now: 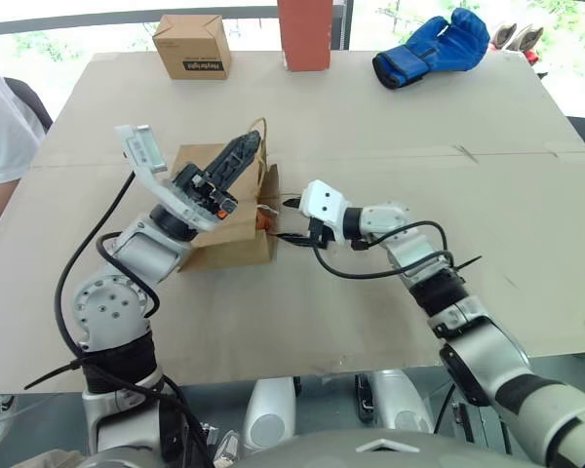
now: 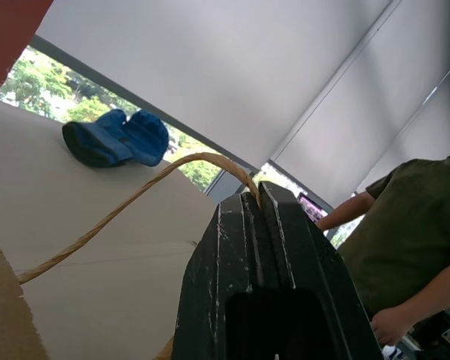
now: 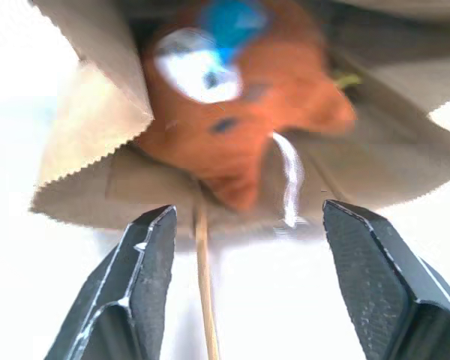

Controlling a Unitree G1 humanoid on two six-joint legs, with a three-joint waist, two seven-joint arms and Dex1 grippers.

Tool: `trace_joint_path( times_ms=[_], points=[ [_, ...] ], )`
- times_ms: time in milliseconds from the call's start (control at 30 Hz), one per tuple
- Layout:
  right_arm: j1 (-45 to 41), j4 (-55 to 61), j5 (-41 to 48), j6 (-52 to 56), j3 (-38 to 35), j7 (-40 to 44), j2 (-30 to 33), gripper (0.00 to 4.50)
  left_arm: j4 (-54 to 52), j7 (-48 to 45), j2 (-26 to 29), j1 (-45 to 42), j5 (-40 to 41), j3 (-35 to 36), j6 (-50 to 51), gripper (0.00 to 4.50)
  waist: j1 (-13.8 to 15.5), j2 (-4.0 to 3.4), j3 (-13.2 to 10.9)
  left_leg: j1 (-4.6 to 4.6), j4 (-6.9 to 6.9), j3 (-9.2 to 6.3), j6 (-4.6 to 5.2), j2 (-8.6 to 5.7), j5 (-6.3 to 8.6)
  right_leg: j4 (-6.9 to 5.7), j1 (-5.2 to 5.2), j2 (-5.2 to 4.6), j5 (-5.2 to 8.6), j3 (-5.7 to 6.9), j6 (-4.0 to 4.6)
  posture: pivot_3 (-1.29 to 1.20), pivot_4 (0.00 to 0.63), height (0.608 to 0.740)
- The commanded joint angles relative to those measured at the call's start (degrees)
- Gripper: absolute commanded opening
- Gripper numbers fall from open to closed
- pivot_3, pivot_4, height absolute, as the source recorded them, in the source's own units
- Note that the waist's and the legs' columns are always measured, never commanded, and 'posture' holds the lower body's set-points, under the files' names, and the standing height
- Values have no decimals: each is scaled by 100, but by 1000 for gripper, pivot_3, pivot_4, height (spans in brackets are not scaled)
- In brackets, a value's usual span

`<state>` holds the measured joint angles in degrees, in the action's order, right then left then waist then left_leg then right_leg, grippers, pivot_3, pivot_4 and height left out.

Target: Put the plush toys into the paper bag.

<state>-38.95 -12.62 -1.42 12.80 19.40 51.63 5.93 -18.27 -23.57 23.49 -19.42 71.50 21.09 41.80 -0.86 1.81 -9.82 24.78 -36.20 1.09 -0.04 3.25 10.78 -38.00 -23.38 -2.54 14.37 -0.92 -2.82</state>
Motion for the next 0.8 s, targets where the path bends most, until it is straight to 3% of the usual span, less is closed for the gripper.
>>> trace_joint_path(
  times_ms=[33, 233, 400, 800],
  points=[
    [313, 1718, 624, 1458, -417, -93, 183, 2938, 46, -125, 120, -167, 226, 192, -70, 0, 9, 0, 0, 0, 0, 0, 0, 0, 0, 0, 0, 0, 0, 0, 0, 0, 150, 740],
    [793, 2671, 1180, 3744, -1107, -952, 332, 2938, 221, -294, 259, -349, 334, 230, -20, 0, 29, 2, 2, 0, -4, 4, 0, -4, 0, 4, 3, -3, 1, 0, 2, 0, 150, 740],
    [1034, 2774, 1653, 5239, -1829, -1757, -139, 2938, 131, -214, 313, -435, 642, 257, 66, 0, 10, 3, 2, 3, -3, 4, 0, -4, 0, 4, 1, -3, 1, -1, 2, 0, 150, 740],
    [848, 1815, 2485, 5655, -2510, -2204, -590, 2938, -119, -25, 356, -223, 973, 380, -9, 0, 4, 3, 2, 4, -1, 5, 1, -4, 1, 7, -2, -2, 1, -2, 1, 0, 150, 740]
  ],
)
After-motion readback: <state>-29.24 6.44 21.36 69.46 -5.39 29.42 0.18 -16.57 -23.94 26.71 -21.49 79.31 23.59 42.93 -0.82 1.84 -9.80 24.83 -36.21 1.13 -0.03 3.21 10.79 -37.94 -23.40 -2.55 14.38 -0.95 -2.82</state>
